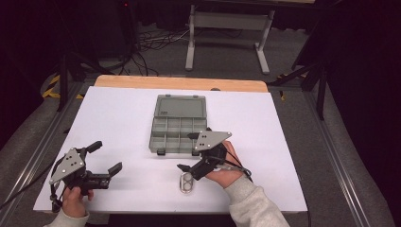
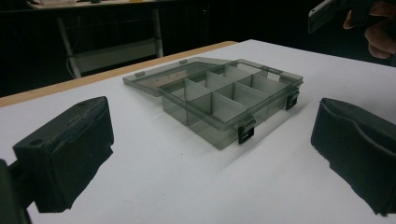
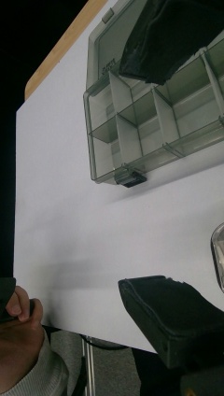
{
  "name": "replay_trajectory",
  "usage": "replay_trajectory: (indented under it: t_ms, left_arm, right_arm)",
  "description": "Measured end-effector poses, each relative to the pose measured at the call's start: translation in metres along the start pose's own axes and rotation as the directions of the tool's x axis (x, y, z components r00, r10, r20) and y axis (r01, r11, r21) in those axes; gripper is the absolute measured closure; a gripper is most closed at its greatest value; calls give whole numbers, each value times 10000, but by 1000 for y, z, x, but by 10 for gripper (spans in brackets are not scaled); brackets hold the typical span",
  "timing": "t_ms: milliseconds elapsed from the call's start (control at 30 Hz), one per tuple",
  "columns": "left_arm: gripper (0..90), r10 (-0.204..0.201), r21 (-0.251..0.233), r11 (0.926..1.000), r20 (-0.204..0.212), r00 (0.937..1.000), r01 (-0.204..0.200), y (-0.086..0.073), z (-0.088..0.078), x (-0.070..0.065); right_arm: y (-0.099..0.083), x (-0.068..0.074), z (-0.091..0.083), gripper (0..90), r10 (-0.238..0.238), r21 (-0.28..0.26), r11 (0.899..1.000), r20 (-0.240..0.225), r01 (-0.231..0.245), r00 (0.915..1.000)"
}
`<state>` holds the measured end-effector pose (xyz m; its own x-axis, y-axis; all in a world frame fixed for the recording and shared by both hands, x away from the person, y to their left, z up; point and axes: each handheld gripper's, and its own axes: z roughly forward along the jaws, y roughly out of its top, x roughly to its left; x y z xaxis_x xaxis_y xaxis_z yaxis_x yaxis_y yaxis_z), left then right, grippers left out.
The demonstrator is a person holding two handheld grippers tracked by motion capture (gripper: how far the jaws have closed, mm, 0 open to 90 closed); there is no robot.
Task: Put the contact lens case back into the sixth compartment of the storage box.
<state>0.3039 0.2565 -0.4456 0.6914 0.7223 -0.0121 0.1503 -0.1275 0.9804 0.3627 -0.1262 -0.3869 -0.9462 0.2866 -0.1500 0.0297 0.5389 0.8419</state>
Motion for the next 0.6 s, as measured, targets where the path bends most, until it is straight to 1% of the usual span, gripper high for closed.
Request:
replay_trajectory:
  t_ms: [100, 233, 367, 400, 433, 467, 567, 600]
  left_arm:
    - [3, 4, 8, 10000, 6, 10000, -4, 0, 0, 0]
    - [3, 17, 38, 10000, -7, 10000, -17, 0, 0, 0]
    - [3, 8, 36, 10000, -24, 10000, -8, 0, 0, 0]
    - [3, 12, 37, 10000, -16, 10000, -12, 0, 0, 0]
    - [3, 17, 38, 10000, -12, 10000, -17, 0, 0, 0]
    - [3, 15, 28, 10000, -3, 10000, -15, 0, 0, 0]
    - [2, 11, 27, 10000, 2, 10000, -11, 0, 0, 0]
    - [2, 6, -3, 10000, 13, 10000, -6, 0, 0, 0]
  right_arm:
    - [2, 0, 2, 16, -9, 107, 9999, -98, 10, 10000]
    - [3, 1, 6, 18, 27, 393, 9992, -333, -14, 9994]
    - [5, 2, 8, 22, -66, 714, 9974, -582, 107, 9983]
    - [5, 2, 8, 22, -66, 714, 9974, -582, 107, 9983]
    - [5, 2, 10, 28, -103, 857, 9962, -692, 162, 9976]
    - [5, 2, 10, 28, -103, 857, 9962, -692, 162, 9976]
    - [4, 2, 11, 47, -30, 1177, 9929, -950, 142, 9955]
    - [5, 3, 12, 72, 1, 1341, 9908, -1185, 159, 9930]
